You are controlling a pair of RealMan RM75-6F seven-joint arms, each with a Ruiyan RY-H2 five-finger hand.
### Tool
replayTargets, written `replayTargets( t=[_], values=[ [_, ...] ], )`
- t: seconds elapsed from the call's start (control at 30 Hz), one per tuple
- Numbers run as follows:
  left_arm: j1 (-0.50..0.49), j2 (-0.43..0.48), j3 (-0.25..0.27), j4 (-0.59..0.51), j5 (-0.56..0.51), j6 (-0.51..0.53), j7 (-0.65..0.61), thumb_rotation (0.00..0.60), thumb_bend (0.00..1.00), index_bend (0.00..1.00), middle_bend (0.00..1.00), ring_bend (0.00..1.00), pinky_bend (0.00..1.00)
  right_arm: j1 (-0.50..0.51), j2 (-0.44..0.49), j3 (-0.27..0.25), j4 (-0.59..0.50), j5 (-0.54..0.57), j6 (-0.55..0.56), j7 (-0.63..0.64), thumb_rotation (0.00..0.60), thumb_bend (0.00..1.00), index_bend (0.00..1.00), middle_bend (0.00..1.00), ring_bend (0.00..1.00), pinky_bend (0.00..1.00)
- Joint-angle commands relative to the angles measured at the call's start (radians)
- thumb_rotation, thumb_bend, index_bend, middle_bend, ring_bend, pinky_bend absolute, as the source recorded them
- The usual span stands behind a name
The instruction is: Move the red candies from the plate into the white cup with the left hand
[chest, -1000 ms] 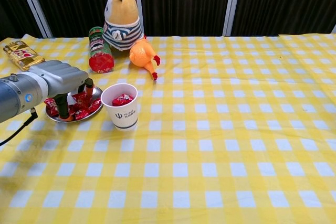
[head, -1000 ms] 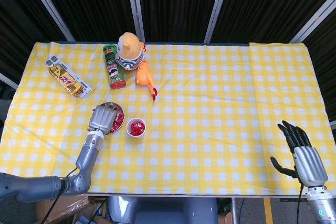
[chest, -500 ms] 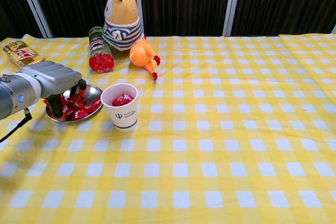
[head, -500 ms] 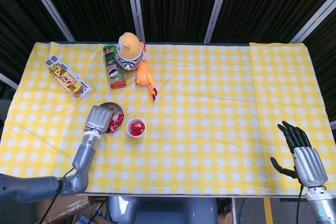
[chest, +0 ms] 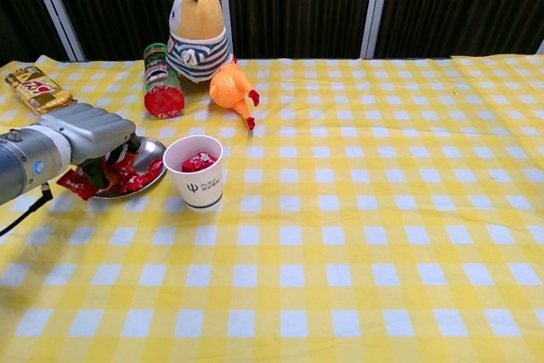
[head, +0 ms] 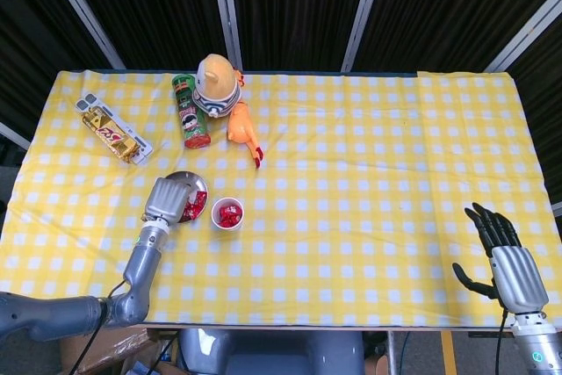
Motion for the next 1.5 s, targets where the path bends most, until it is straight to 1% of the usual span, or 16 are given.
replayTargets(
  t=[0.03,0.2,0.53,0.8,0.93,1.03,1.27,1.5],
  values=[
    [0.004,0.002,0.001,-0.001,0.009,0.007,-0.005,0.600,0.49,0.50,0.59,0.80,0.89,0.000,0.000,0.000,-0.001,0.000,0.000,0.001,0.600,0.39,0.00,0.00,0.00,0.00],
    [0.008,0.014,-0.003,-0.016,0.020,0.020,-0.008,0.600,0.49,0.51,0.60,0.80,0.89,-0.001,0.001,0.000,-0.001,-0.002,0.001,0.002,0.600,0.39,0.00,0.00,0.00,0.00],
    [0.013,0.071,-0.029,-0.092,0.038,0.062,-0.014,0.600,0.49,0.51,0.61,0.81,0.89,-0.001,0.001,0.003,0.000,0.002,0.002,0.004,0.600,0.39,0.00,0.00,0.00,0.00],
    [0.019,0.143,-0.049,-0.208,0.070,0.111,-0.016,0.600,0.49,0.52,0.61,0.81,0.89,-0.001,0.001,0.002,0.001,-0.004,0.004,0.004,0.600,0.39,0.00,0.00,0.00,0.00],
    [0.024,0.193,-0.055,-0.300,0.103,0.145,-0.015,0.600,0.49,0.52,0.61,0.81,0.89,-0.001,0.000,0.002,0.001,-0.004,0.004,0.003,0.600,0.39,0.00,0.00,0.00,0.00],
    [0.023,0.213,-0.056,-0.341,0.110,0.153,-0.009,0.600,0.49,0.52,0.61,0.81,0.89,-0.001,-0.001,0.002,0.000,-0.005,0.004,0.002,0.600,0.39,0.00,0.00,0.00,0.00],
    [0.004,0.212,-0.067,-0.393,0.122,0.160,0.007,0.600,0.49,0.52,0.61,0.80,0.89,-0.002,-0.001,0.004,0.000,-0.002,0.007,0.002,0.600,0.39,0.00,0.00,0.00,0.00],
    [-0.030,0.162,-0.066,-0.401,0.112,0.155,0.050,0.600,0.49,0.51,0.61,0.80,0.89,-0.002,0.001,0.004,-0.001,-0.002,0.006,0.006,0.600,0.39,0.00,0.00,0.00,0.00]
  ],
)
